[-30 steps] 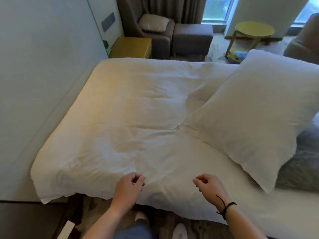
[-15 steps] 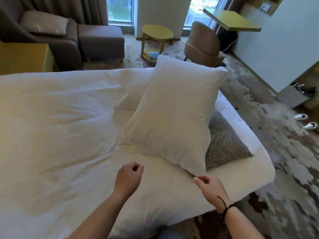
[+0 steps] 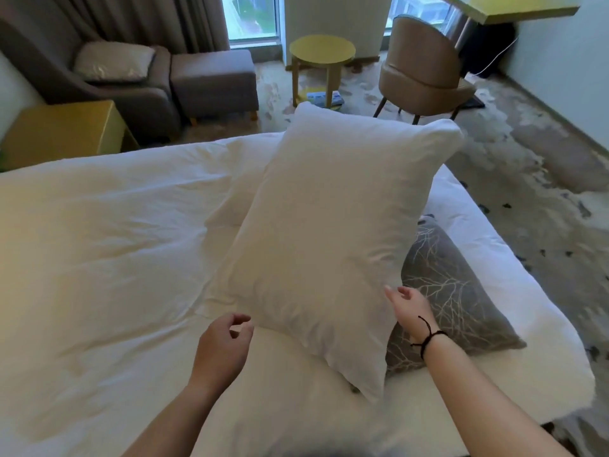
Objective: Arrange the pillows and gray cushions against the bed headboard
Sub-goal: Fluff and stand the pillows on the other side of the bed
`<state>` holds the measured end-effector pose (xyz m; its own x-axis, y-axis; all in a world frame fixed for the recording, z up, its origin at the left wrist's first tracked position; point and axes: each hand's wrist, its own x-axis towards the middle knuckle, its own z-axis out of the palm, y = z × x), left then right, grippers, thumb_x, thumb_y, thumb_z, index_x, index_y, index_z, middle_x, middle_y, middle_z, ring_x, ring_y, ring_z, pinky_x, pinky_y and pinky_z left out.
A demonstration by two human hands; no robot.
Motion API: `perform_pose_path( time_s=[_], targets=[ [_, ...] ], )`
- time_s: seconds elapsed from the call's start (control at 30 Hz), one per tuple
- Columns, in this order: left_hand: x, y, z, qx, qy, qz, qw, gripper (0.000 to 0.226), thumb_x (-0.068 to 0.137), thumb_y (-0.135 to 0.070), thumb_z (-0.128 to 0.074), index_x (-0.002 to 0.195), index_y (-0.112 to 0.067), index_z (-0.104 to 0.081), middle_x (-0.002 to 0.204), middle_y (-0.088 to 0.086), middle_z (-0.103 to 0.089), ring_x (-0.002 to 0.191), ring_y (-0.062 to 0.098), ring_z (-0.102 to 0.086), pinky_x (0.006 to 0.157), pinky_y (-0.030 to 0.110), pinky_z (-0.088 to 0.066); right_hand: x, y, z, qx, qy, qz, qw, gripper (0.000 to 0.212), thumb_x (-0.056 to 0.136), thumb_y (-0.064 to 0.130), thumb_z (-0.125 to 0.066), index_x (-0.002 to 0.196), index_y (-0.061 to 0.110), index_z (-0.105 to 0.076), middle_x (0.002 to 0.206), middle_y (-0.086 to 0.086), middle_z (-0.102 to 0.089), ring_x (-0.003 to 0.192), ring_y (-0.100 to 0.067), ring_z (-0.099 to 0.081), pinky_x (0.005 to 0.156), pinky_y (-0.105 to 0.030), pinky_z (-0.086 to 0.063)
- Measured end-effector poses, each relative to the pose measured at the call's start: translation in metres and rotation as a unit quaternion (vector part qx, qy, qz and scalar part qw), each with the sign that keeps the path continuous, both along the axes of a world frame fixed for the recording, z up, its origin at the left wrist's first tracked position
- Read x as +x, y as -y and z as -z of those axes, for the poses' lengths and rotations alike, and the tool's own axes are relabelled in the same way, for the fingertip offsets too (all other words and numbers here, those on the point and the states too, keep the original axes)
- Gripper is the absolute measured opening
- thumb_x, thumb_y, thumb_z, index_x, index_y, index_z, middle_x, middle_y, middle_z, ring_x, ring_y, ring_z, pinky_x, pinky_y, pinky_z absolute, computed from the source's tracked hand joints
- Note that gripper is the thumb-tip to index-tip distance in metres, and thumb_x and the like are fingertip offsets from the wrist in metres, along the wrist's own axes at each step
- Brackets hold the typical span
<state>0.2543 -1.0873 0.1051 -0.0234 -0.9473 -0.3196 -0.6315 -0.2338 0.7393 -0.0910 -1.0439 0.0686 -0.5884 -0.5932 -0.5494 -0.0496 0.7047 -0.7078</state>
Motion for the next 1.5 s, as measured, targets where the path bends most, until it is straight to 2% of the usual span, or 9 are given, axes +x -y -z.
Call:
perform_pose_path(
  time_s=[0.1, 0.3, 0.47, 0.67, 0.97, 1.1, 1.2, 1.37, 1.5],
  targets=[
    [-0.039, 0.004, -0.003, -0.007, 0.017, 0.013, 1.000, 0.017, 0.090, -0.029, -0.063, 0.107, -0.031, -0.067, 0.104, -0.013, -0.065, 0.090, 0.000, -0.061, 0.075, 0.027, -0.046, -0.036, 0.027, 0.013, 0.013, 0.094, 0.017, 0.995, 0.079, 0.086, 0.058, -0.062, 0.144, 0.009, -0.042, 0.140, -0.008, -0.052, 0.124, -0.028, -0.052, 0.104, -0.045, -0.043],
    [-0.086, -0.003, -0.006, -0.005, 0.040, 0.045, 0.998, 0.021, 0.090, -0.034, -0.063, 0.110, -0.040, -0.061, 0.107, -0.021, -0.058, 0.097, -0.006, -0.056, 0.076, 0.023, -0.043, -0.047, 0.047, 0.041, -0.008, 0.266, 0.055, 0.962, 0.064, 0.071, 0.057, -0.078, 0.117, 0.015, -0.062, 0.097, 0.000, -0.075, 0.082, -0.020, -0.073, 0.059, -0.031, -0.055],
    [-0.098, -0.008, -0.002, 0.004, 0.062, 0.057, 0.996, 0.020, 0.090, -0.034, -0.063, 0.108, -0.043, -0.058, 0.109, -0.019, -0.057, 0.096, -0.003, -0.057, 0.077, 0.024, -0.044, -0.045, 0.051, 0.060, 0.010, 0.228, 0.061, 0.972, 0.068, 0.061, 0.060, -0.084, 0.104, 0.011, -0.064, 0.099, -0.007, -0.071, 0.088, -0.026, -0.069, 0.070, -0.035, -0.056],
    [-0.110, -0.011, -0.006, 0.028, 0.072, 0.094, 0.993, 0.020, 0.090, -0.036, -0.063, 0.108, -0.044, -0.058, 0.109, -0.022, -0.062, 0.088, -0.001, -0.061, 0.079, 0.024, -0.049, -0.046, 0.054, 0.066, -0.003, 0.150, 0.022, 0.988, 0.038, 0.083, 0.027, -0.075, 0.093, -0.009, -0.069, 0.098, -0.027, -0.071, 0.091, -0.039, -0.067, 0.088, -0.054, -0.055],
    [-0.129, 0.004, -0.038, -0.080, 0.128, 0.192, 0.970, 0.046, 0.084, -0.052, -0.061, 0.126, -0.039, -0.052, 0.127, -0.021, -0.052, 0.115, 0.002, -0.052, 0.089, 0.023, -0.046, 0.016, 0.048, 0.004, -0.068, 0.124, -0.053, 0.989, 0.030, 0.083, 0.024, -0.072, 0.067, 0.004, -0.058, 0.065, -0.011, -0.052, 0.064, -0.023, -0.052, 0.060, -0.034, -0.040],
    [-0.132, 0.005, -0.070, -0.135, 0.295, 0.197, 0.925, 0.085, 0.075, -0.066, -0.053, 0.148, -0.034, -0.023, 0.152, -0.007, -0.033, 0.137, 0.017, -0.036, 0.101, 0.034, -0.042, 0.094, 0.050, -0.055, -0.134, 0.107, -0.137, 0.976, 0.046, 0.082, 0.041, -0.067, 0.047, 0.018, -0.046, 0.041, 0.009, -0.040, 0.043, -0.010, -0.041, 0.045, -0.025, -0.034],
    [-0.109, 0.010, -0.097, -0.202, 0.408, 0.143, 0.878, 0.080, 0.081, -0.048, -0.055, 0.151, -0.029, -0.021, 0.146, 0.001, -0.042, 0.125, 0.023, -0.049, 0.089, 0.035, -0.047, 0.144, 0.052, -0.097, -0.200, 0.099, -0.176, 0.959, 0.042, 0.081, 0.044, -0.058, 0.045, 0.024, -0.049, 0.036, 0.009, -0.034, 0.036, -0.006, -0.030, 0.038, -0.023, -0.026],
    [-0.058, 0.018, -0.101, -0.295, 0.410, 0.121, 0.855, 0.013, 0.075, -0.020, -0.065, 0.087, -0.020, -0.062, 0.073, -0.001, -0.061, 0.059, 0.026, -0.062, 0.047, 0.028, -0.038, 0.179, 0.061, -0.122, -0.237, 0.048, -0.279, 0.929, 0.049, 0.088, 0.032, -0.056, 0.044, 0.018, -0.039, 0.038, 0.006, -0.033, 0.039, -0.010, -0.029, 0.042, -0.027, -0.024],
    [-0.019, 0.030, -0.066, -0.086, 0.421, 0.079, 0.899, 0.009, 0.088, -0.028, -0.046, 0.079, -0.028, -0.049, 0.089, -0.001, -0.066, 0.084, 0.025, -0.066, 0.057, 0.030, -0.035, 0.187, 0.073, -0.121, -0.172, -0.041, -0.468, 0.866, 0.024, 0.094, 0.032, -0.056, 0.074, 0.026, -0.068, 0.073, 0.007, -0.066, 0.068, -0.009, -0.058, 0.067, -0.029, -0.048]
  ],
)
